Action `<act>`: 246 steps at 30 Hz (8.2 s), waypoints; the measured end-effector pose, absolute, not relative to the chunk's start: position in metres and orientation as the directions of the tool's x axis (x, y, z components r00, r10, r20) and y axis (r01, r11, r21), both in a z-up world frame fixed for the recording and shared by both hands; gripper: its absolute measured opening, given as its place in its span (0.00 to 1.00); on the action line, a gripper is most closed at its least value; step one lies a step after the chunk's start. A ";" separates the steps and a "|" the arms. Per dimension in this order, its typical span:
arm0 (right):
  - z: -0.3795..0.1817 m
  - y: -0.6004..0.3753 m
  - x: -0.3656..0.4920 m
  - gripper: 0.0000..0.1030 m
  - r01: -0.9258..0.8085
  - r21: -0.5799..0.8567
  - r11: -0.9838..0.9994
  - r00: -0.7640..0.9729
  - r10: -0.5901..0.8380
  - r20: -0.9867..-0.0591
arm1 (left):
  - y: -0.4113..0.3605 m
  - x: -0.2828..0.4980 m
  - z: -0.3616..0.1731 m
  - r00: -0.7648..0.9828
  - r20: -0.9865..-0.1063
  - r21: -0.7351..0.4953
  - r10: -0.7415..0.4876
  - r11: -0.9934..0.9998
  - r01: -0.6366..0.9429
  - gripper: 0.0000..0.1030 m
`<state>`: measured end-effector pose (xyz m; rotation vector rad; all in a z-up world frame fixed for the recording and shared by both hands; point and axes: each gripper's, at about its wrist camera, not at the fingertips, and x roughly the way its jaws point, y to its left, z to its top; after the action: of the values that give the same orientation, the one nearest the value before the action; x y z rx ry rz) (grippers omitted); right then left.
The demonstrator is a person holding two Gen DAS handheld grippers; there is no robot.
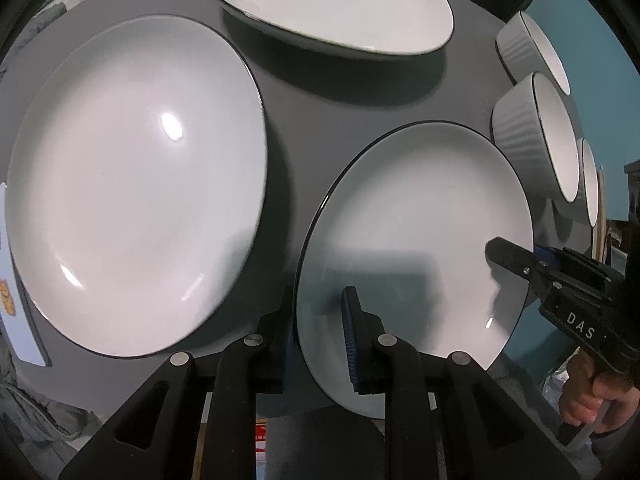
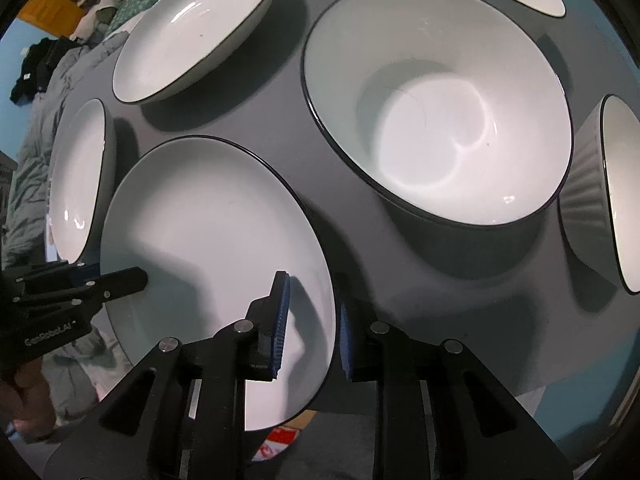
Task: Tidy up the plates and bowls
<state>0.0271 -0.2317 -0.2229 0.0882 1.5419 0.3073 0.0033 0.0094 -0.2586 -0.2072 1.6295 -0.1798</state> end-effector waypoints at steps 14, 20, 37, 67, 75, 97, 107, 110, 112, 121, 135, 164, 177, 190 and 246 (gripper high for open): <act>-0.185 -0.217 0.035 0.18 -0.145 0.257 0.955 0.041 0.266 -0.963 | 0.012 0.038 -0.218 -0.011 -0.967 -0.255 -0.256 0.967 -0.019 0.20; -0.179 -0.207 0.059 0.17 -0.160 0.259 0.953 0.065 0.272 -0.960 | 0.018 0.057 -0.217 0.021 -0.969 -0.246 -0.245 0.969 -0.020 0.21; -0.180 -0.177 0.143 0.16 -0.213 0.273 0.938 0.071 0.294 -0.953 | 0.042 0.155 -0.225 0.061 -0.984 -0.170 -0.166 0.983 -0.066 0.23; -0.207 -0.165 0.198 0.21 -0.221 0.269 0.938 -0.088 0.255 -0.963 | 0.044 0.199 -0.250 -0.018 -0.998 -0.065 -0.068 0.991 -0.115 0.24; -0.205 -0.164 0.198 0.27 -0.223 0.253 0.941 -0.110 0.233 -0.966 | 0.044 0.195 -0.250 -0.022 -0.997 -0.066 -0.069 0.991 -0.117 0.25; -0.193 -0.169 0.190 0.38 -0.196 0.221 0.955 -0.070 0.212 -0.975 | 0.044 0.177 -0.238 0.017 -0.997 -0.077 -0.076 0.989 -0.129 0.38; -0.182 -0.170 0.181 0.45 -0.238 0.175 0.955 -0.026 0.174 -0.984 | 0.051 0.163 -0.222 0.055 -0.997 -0.062 -0.055 0.990 -0.128 0.39; -0.172 -0.169 0.175 0.54 -0.267 0.148 0.952 0.010 0.156 -0.988 | 0.055 0.153 -0.212 0.084 -0.996 -0.035 -0.026 0.992 -0.119 0.44; -0.166 -0.167 0.171 0.54 -0.288 0.131 0.949 0.026 0.145 -0.989 | 0.058 0.146 -0.206 0.102 -0.995 -0.018 -0.006 0.994 -0.112 0.48; -0.145 -0.157 0.147 0.58 -0.395 0.059 0.917 0.075 0.096 -0.993 | 0.087 0.110 -0.190 0.135 -0.990 0.028 0.045 0.992 -0.124 0.53; -0.123 -0.150 0.112 0.58 -0.497 0.035 0.867 0.084 0.088 -0.993 | 0.125 0.060 -0.188 0.135 -0.987 0.069 0.090 0.986 -0.152 0.60; -0.186 -0.076 0.059 0.59 -0.515 0.209 0.831 -0.078 0.197 -0.977 | 0.175 0.050 -0.249 0.088 -0.996 -0.001 0.012 0.990 -0.139 0.52; -0.206 -0.061 0.050 0.58 -0.528 0.224 0.819 -0.086 0.211 -0.974 | 0.165 0.056 -0.261 0.060 -0.998 -0.042 -0.035 0.993 -0.113 0.32; -0.213 -0.069 0.049 0.17 -0.501 0.231 0.834 -0.098 0.211 -0.973 | 0.154 0.046 -0.262 0.056 -0.997 -0.054 -0.047 0.990 -0.130 0.21; -0.219 -0.163 0.003 0.17 -0.153 0.284 0.947 -0.045 0.280 -0.959 | -0.002 0.027 -0.284 -0.037 -0.984 -0.178 -0.176 0.983 0.041 0.22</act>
<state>0.0033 -0.1629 -0.2189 0.1009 1.5778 0.3513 0.0271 -0.0018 -0.2836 -0.1053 1.5995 -0.1753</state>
